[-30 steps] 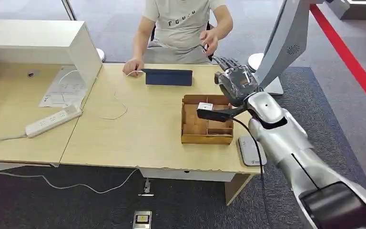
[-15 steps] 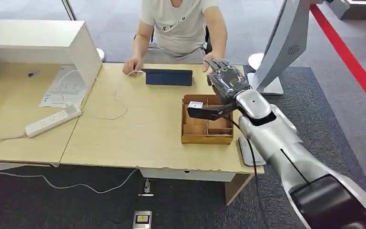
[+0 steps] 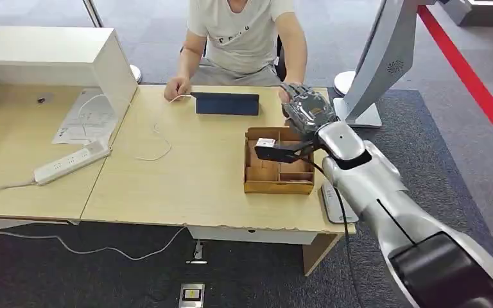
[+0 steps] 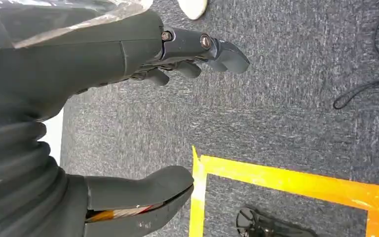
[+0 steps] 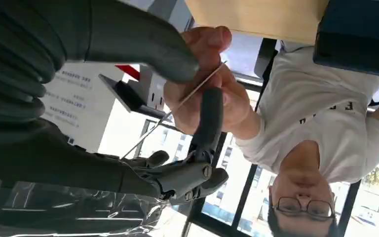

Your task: Pass the card to the sensor for recognition and then transmit it.

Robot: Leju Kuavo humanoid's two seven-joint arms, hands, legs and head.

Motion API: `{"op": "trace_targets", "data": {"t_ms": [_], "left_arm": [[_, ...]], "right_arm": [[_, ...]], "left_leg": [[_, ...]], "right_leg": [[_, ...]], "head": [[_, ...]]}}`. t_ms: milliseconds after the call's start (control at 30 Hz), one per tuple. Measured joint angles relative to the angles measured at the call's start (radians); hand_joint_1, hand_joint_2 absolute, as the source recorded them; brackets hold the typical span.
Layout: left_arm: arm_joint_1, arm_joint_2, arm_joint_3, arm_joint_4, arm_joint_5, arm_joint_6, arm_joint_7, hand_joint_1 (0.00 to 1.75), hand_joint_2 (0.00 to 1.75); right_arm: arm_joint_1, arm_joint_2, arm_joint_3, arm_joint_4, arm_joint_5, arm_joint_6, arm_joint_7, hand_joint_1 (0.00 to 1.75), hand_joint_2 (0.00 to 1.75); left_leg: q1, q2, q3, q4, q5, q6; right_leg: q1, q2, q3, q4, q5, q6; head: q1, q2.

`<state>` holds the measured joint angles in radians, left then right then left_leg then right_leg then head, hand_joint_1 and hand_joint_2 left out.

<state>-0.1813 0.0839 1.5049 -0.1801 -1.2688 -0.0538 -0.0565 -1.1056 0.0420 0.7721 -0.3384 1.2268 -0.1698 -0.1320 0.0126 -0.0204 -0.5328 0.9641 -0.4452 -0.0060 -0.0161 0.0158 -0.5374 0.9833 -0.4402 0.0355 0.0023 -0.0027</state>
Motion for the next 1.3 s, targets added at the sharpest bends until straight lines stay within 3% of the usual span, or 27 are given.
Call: {"op": "trace_targets", "data": {"t_ms": [200, 533, 700, 833, 1000, 1133, 1233, 1300], "left_arm": [[0.000, 0.000, 0.000, 0.001, -0.009, -0.003, 0.000, 0.00, 1.75], [0.000, -0.002, 0.000, 0.002, -0.014, 0.000, 0.000, 0.00, 1.75], [0.000, -0.007, 0.000, 0.002, -0.013, 0.008, 0.005, 0.00, 1.75], [0.001, -0.012, 0.000, 0.003, -0.013, 0.012, 0.007, 0.00, 1.75], [0.003, -0.015, 0.000, 0.003, -0.016, 0.012, 0.011, 0.00, 1.75], [0.004, -0.015, 0.000, 0.003, -0.008, 0.012, 0.012, 0.00, 1.75], [0.005, -0.012, 0.003, 0.003, 0.002, 0.008, 0.003, 0.00, 1.75], [0.005, -0.007, 0.008, 0.003, 0.003, 0.000, 0.001, 0.00, 1.75]], "right_arm": [[0.001, -0.003, 0.001, 0.017, -0.005, -0.009, -0.009, 0.00, 0.00], [0.001, -0.008, -0.008, 0.029, -0.042, -0.092, -0.033, 0.00, 0.00], [0.001, -0.032, -0.063, 0.028, -0.184, -0.240, -0.119, 0.00, 0.00], [0.007, -0.064, -0.114, 0.026, -0.246, -0.272, -0.162, 0.00, 0.00], [0.047, -0.134, -0.181, -0.006, -0.395, -0.227, -0.229, 0.00, 0.00], [0.086, -0.196, -0.211, -0.058, -0.481, -0.142, -0.236, 0.00, 0.00], [0.156, -0.281, -0.227, -0.160, -0.575, -0.056, -0.171, 0.00, 0.00], [0.228, -0.361, -0.240, -0.278, -0.630, -0.005, -0.083, 0.00, 0.00]], "left_leg": [[0.000, 0.000, 0.000, 0.000, 0.000, 0.000], [0.000, 0.000, 0.000, 0.000, 0.000, 0.000], [0.000, 0.000, 0.000, 0.000, 0.000, 0.000], [0.000, 0.000, 0.000, 0.000, 0.000, 0.000], [0.000, 0.000, 0.000, 0.001, 0.000, 0.000], [0.000, -0.001, 0.000, 0.001, 0.000, 0.000], [0.000, -0.002, 0.000, 0.001, 0.000, 0.000], [0.000, -0.002, 0.001, 0.001, -0.001, 0.001]], "right_leg": [[0.000, 0.000, 0.000, 0.000, 0.000, 0.000], [0.000, 0.000, 0.000, 0.000, 0.000, 0.000], [0.000, 0.000, 0.000, -0.001, 0.000, 0.000], [0.000, 0.000, 0.000, -0.001, 0.000, 0.000], [0.000, 0.000, 0.000, -0.001, 0.000, 0.000], [0.000, 0.000, 0.000, -0.002, 0.000, 0.000], [0.000, -0.001, 0.001, -0.002, 0.000, 0.000], [0.000, -0.001, 0.001, -0.003, 0.000, 0.001]], "head": [[0.000, 0.000], [0.000, 0.000], [0.000, 0.000], [0.000, 0.000], [0.000, 0.000], [0.000, 0.000], [0.000, 0.000], [0.000, 0.000]]}}
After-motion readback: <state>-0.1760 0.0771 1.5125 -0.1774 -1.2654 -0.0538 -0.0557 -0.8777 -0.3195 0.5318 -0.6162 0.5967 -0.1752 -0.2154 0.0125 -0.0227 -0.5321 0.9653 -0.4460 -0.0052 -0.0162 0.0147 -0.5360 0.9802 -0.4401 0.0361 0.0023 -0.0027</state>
